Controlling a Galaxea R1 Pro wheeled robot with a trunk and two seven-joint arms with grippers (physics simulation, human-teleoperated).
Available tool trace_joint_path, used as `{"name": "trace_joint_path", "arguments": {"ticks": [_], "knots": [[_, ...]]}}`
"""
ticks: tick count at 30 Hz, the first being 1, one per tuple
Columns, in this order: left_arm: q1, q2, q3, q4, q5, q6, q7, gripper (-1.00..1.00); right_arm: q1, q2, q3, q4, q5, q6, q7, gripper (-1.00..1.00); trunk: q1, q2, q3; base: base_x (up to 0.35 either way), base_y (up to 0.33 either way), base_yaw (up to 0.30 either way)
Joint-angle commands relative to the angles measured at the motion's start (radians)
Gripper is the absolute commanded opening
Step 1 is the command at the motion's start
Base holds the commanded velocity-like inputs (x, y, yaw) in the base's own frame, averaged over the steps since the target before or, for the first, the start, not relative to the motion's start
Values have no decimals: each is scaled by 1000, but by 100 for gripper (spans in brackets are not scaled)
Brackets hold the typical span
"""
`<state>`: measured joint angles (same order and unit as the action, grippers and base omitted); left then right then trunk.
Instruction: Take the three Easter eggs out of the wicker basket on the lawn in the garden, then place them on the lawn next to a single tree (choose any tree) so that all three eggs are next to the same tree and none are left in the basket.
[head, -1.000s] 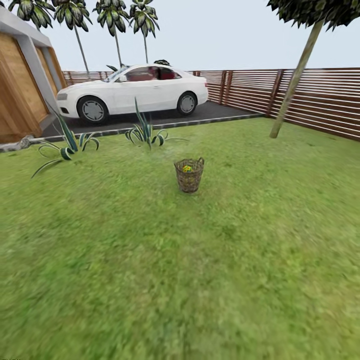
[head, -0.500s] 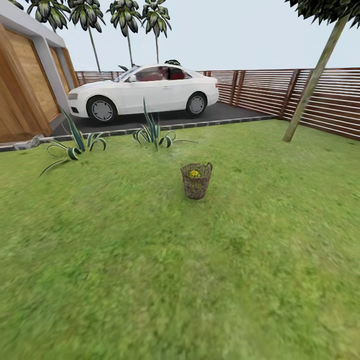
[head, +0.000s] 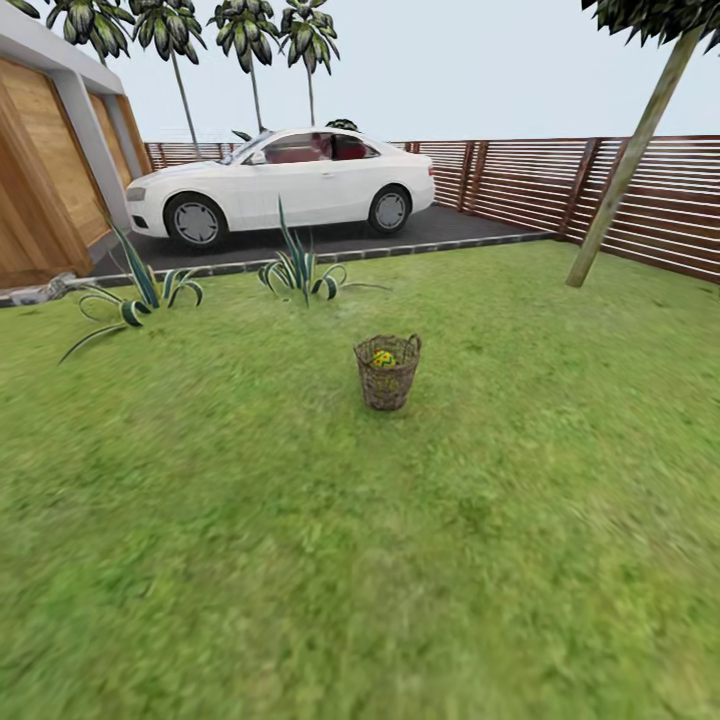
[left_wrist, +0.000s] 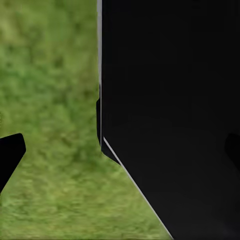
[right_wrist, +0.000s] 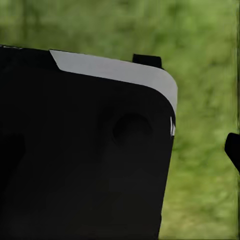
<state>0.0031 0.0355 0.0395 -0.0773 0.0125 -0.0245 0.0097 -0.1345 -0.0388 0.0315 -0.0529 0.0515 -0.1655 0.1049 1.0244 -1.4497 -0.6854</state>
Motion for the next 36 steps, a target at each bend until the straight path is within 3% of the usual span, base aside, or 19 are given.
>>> {"name": "trace_joint_path", "arguments": {"ticks": [1,36], "knots": [[0,0,4,-1,1,-2,1,100,0,-1,2,1,6,-3,1,100,1,0,-1,329,-89,-12],[0,0,5,-1,1,-2,1,100,0,4,3,-1,9,-4,1,100,1,0,-1,330,-89,0]]}}
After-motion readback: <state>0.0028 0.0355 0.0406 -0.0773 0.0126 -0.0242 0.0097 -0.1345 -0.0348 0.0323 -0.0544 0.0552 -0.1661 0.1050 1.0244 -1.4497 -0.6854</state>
